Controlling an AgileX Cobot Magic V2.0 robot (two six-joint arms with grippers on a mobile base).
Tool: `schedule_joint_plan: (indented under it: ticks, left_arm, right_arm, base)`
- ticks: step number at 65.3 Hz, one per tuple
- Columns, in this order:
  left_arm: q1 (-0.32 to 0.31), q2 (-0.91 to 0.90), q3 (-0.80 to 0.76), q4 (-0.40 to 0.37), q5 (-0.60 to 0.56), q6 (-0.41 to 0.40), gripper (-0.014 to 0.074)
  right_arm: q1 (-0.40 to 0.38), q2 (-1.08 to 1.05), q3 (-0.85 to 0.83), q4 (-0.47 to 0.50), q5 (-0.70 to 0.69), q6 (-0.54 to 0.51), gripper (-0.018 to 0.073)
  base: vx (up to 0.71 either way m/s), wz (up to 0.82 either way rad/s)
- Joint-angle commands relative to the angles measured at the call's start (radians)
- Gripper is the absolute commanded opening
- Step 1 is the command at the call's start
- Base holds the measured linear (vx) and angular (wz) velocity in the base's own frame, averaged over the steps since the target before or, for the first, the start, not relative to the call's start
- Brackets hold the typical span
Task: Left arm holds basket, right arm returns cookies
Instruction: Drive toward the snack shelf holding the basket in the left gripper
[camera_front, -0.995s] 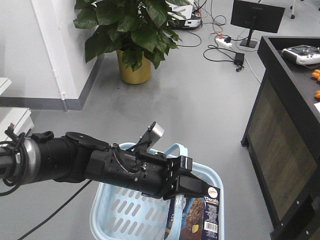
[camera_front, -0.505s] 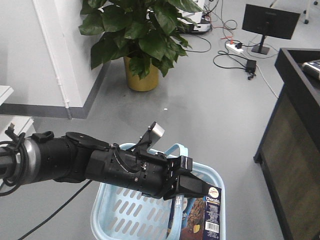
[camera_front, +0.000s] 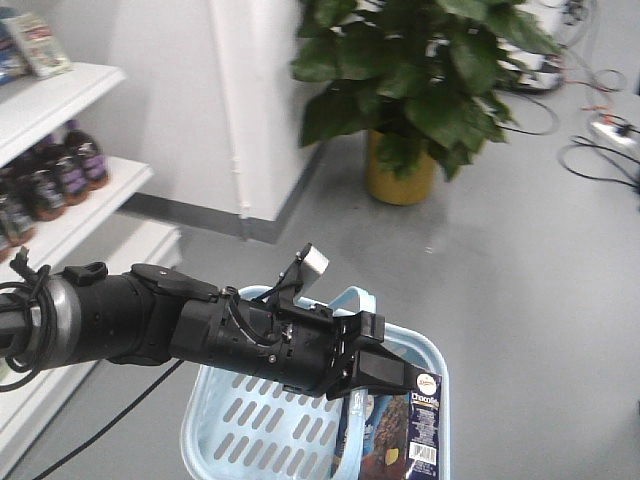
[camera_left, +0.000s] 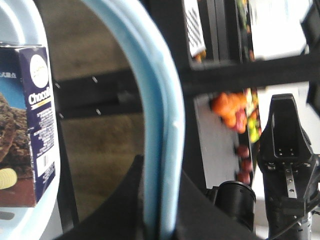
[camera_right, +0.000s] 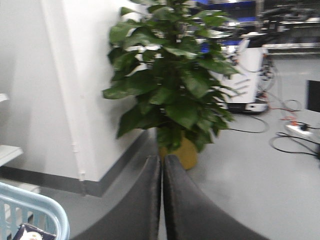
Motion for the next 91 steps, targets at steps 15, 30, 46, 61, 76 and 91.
schedule_joint_plan:
  ticks: [15, 30, 46, 61, 76, 91]
  left_arm:
    - [-0.001, -0.052, -0.028, -0.100, 0.064, 0.005, -0.0006]
    - [-0.001, -0.052, -0.028, -0.100, 0.064, 0.005, -0.0006]
    - [-0.001, -0.052, -0.028, -0.100, 0.064, 0.005, -0.0006]
    - [-0.001, -0.052, -0.028, -0.100, 0.064, 0.005, -0.0006]
    - [-0.001, -0.052, -0.028, -0.100, 0.060, 0.005, -0.0006]
    - [-0.001, -0.052, -0.028, -0.100, 0.060, 0.005, -0.0006]
  right_arm:
    - [-0.004, -0.012, 0.004, -0.009, -0.074, 0.000, -0.0008]
    - [-0.004, -0.012, 0.004, -0.009, -0.074, 0.000, -0.0008]
    - [-0.004, -0.012, 0.004, -0.009, -0.074, 0.000, -0.0008]
    - [-0.004, -0.012, 0.004, -0.009, -0.074, 0.000, -0.0008]
    - [-0.004, -0.012, 0.004, -0.009, -0.074, 0.000, -0.0008]
    - [-0.004, -0.012, 0.004, -0.009, -0.074, 0.000, -0.0008]
  base:
    - [0.20, 0.66]
    - [0.20, 0.58]
    - [0.17, 0.55]
    - [0.15, 0.60]
    - [0.14, 0.54]
    - [0.12, 0.48]
